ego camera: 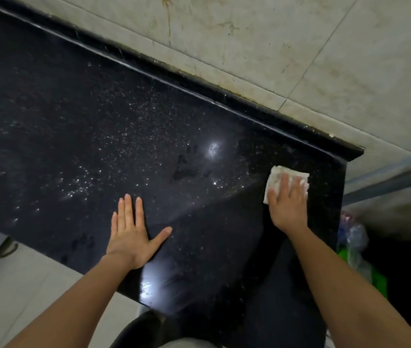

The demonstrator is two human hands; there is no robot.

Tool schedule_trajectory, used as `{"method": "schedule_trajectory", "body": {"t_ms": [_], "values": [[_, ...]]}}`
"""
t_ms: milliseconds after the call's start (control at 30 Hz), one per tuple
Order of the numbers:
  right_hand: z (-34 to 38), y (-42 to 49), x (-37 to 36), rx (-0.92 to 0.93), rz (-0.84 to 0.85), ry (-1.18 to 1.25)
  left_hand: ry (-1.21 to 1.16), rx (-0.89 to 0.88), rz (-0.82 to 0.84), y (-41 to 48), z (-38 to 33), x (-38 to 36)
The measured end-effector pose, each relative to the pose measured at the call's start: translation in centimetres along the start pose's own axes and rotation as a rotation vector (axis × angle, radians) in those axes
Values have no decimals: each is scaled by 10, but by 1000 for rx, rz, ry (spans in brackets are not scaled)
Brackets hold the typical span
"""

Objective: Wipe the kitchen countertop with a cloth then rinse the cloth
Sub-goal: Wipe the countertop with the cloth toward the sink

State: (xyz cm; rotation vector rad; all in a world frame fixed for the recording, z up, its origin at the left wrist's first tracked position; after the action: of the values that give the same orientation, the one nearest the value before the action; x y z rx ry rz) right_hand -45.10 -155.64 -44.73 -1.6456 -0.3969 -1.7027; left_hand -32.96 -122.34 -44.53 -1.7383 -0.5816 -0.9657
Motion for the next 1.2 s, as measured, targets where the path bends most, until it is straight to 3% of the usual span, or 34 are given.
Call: {"method": "schedule_trajectory", "body": {"t_ms": [67,133,367,533,600,767,900,1067,1200], "values": [[17,9,-1,-127,3,82,4,-1,29,-1,-1,2],[38,7,-9,-91,0,92,0,2,47,-1,-2,4],[85,-61,-40,551,111,-102,-24,18,89,-5,-6,11],[56,-43,-29,851,129,-188,-36,24,111,-6,-8,14],[41,-14,-20,765,66,-234,-23,32,124,-6,-8,14],[25,57,7,232,50,-65,-33,46,142,-3,-9,13],[61,67,5,69,38,79,-47,49,159,-3,-8,13],[108,-3,-31,496,46,-43,-55,43,167,0,-7,14],[101,-48,-41,782,125,-78,-64,41,170,-1,-6,13]]}}
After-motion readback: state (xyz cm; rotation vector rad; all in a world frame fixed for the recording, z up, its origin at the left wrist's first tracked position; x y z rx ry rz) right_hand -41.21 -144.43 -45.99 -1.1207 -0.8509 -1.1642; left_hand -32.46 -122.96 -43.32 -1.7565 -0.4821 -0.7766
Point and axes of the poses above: each hand's wrist, its own y-axis towards the middle knuckle, its own x-axis out of the back of the hand, z = x × y, the point moved 2 cm from there along y, towards the middle knuckle, and after that the axes turned 2 degrees about x, right-handed, at the moved point
